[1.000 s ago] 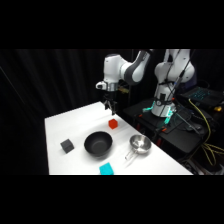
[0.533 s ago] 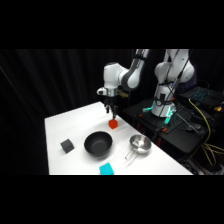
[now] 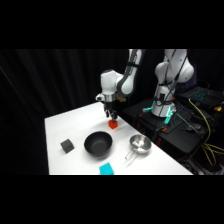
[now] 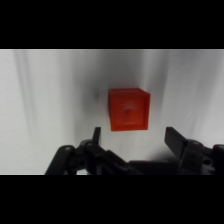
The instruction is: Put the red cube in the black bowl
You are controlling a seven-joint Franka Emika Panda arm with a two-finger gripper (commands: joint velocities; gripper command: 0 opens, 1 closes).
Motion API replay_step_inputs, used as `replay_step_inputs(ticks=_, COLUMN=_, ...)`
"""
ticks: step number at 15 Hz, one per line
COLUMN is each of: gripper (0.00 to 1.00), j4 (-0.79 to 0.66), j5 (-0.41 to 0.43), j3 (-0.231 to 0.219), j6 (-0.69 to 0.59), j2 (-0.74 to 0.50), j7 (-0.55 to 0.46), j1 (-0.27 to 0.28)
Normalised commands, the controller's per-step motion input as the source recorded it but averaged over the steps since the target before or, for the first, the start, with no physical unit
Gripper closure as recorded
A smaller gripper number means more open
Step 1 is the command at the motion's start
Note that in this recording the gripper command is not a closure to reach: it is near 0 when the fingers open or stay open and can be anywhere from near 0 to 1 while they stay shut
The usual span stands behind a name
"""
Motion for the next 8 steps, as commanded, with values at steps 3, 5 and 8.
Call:
replay_step_inputs(ticks=3, gripper=0.0, j4=0.08, j5=0.083, j3=0.15, j6=0.08, j2=0.13, j7=-0.18, j1=-0.18)
replay_step_inputs(ticks=5, gripper=0.0, j4=0.05, j5=0.084, j3=0.15, j6=0.08, j2=0.1, j7=-0.18, j1=-0.165)
replay_step_inputs(ticks=8, gripper=0.0, j4=0.06, j5=0.088, j3=0.139, j6=0.08, j2=0.1, j7=-0.18, j1=-0.159)
